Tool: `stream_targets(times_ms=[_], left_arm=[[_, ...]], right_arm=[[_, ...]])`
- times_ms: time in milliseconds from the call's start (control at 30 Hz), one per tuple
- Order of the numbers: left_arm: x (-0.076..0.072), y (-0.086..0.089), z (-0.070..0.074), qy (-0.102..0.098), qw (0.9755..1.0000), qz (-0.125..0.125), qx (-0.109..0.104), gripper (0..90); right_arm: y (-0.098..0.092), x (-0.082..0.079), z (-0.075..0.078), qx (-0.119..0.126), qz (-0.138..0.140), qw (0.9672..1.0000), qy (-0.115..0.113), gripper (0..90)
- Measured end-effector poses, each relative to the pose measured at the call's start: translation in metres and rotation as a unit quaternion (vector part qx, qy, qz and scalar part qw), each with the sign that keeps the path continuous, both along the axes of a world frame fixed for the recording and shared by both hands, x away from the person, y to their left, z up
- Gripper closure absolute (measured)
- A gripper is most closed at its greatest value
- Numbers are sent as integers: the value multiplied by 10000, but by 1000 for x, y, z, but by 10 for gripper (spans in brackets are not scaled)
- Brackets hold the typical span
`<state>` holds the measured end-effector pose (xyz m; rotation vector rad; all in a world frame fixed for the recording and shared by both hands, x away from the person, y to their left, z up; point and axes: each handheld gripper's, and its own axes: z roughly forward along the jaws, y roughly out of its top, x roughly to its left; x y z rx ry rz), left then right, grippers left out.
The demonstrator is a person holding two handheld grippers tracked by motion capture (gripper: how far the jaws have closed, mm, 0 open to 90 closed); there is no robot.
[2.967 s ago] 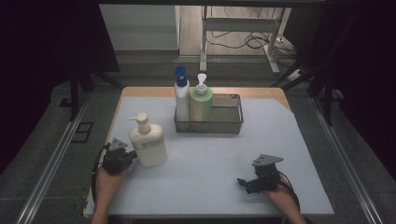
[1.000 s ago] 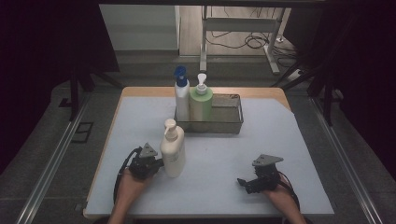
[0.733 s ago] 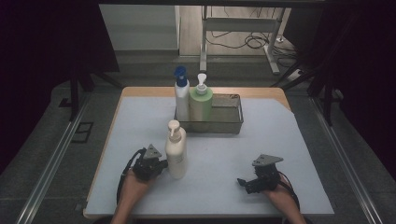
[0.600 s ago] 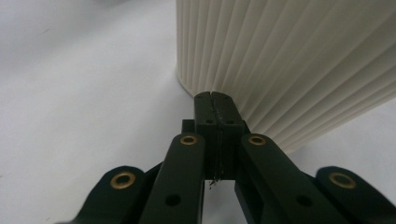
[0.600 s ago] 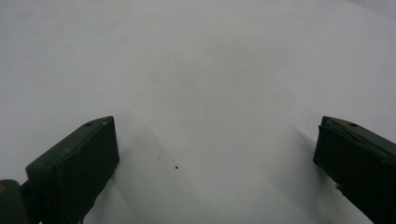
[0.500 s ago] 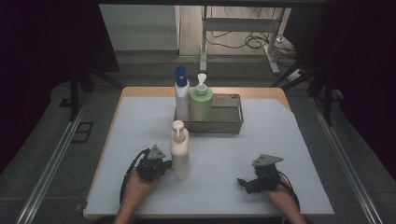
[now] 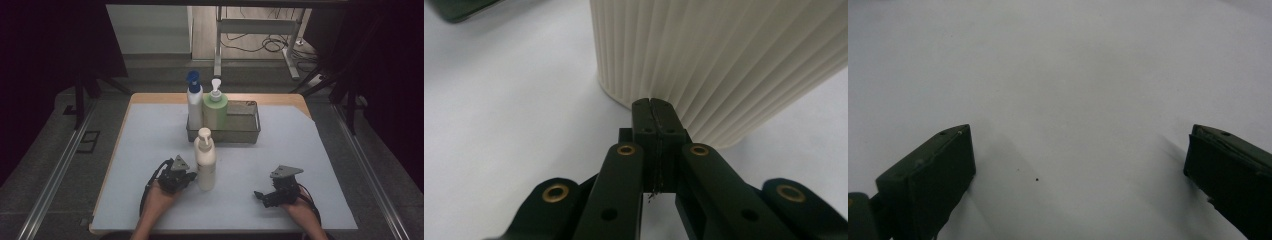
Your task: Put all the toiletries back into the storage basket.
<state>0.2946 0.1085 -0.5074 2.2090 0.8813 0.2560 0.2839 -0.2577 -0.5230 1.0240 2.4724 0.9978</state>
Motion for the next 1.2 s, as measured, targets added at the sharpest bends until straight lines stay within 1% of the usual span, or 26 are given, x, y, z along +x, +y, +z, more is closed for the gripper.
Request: stream_targets(times_ms=[267,500,633,767,933,1067,1200], left_arm=[[1,-15,-1,41,9999,-103,-84,894],[1,-26,-2,56,9997,-199,-135,893],[1,-32,-2,60,9996,-255,-120,893],[2,-37,-3,91,9994,-301,-160,893],[3,-44,-3,108,9990,-396,-161,893],[3,-44,-3,136,9989,-416,-175,888],[2,-42,-2,111,9990,-397,-154,866]], right_arm=[[0,0,0,-2,-7,10000,8,0],[0,0,0,-4,-4,10000,12,0],[0,0,0,-7,-4,10000,14,0],[0,0,0,-9,-4,10000,9,0],[0,0,0,-16,-3,10000,18,0],[1,0,0,-16,-6,10000,21,0],[1,0,0,-24,-24,10000,24,0]])
